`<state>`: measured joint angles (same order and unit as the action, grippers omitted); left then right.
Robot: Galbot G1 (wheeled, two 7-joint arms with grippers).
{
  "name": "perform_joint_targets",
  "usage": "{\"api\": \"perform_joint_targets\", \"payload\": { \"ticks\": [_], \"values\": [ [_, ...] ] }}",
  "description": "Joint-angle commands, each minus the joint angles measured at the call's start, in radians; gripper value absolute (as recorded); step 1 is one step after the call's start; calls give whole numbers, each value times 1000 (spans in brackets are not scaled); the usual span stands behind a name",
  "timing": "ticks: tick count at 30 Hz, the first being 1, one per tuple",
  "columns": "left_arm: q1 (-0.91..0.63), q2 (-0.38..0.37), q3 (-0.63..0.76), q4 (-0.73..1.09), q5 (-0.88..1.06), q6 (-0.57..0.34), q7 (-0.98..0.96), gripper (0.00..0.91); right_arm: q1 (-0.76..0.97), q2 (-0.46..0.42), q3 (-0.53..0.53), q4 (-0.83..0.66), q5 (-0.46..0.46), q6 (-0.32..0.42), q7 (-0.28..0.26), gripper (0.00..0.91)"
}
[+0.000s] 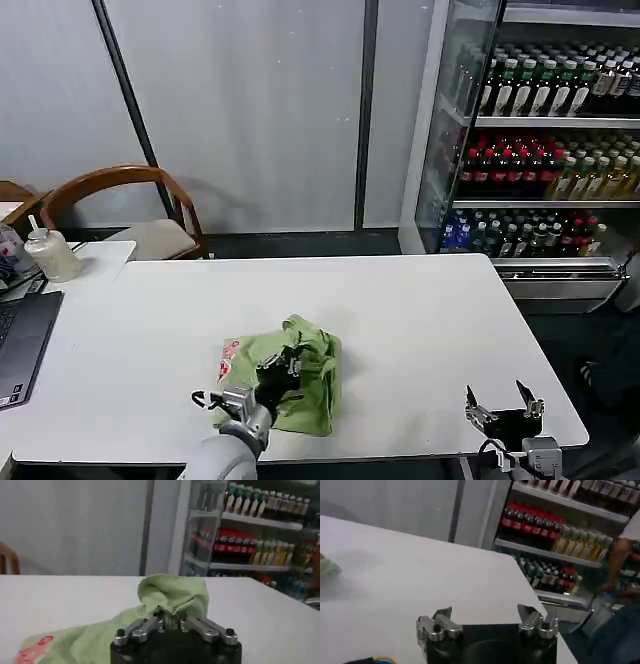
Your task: Fold and organize the clothes.
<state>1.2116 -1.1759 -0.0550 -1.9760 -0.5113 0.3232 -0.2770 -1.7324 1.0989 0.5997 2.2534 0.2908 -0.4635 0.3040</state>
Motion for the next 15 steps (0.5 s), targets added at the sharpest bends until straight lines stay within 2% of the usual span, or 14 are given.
{"api": "perform_joint_targets", "payload": {
  "ticks": [1, 4, 8, 12, 15],
  "values": [
    [-35, -62, 42, 43, -3, -64, 86, 907, -8, -2, 7, 8, 3, -1, -4, 907],
    [-17, -49, 21, 33, 17, -96, 111, 907, -8, -5, 9, 16, 4, -1, -9, 907],
    [26, -8, -47, -75, 10, -158, 144, 907, 28, -2, -14, 0, 2, -1, -9, 907],
    [86, 82, -167, -145, 10, -183, 131, 907, 74, 11, -60, -16, -5, -1, -12, 907],
    [140, 141, -253, -100, 27, -161, 60, 907, 109, 19, -86, -36, -8, 1, -13, 907]
  ]
}}
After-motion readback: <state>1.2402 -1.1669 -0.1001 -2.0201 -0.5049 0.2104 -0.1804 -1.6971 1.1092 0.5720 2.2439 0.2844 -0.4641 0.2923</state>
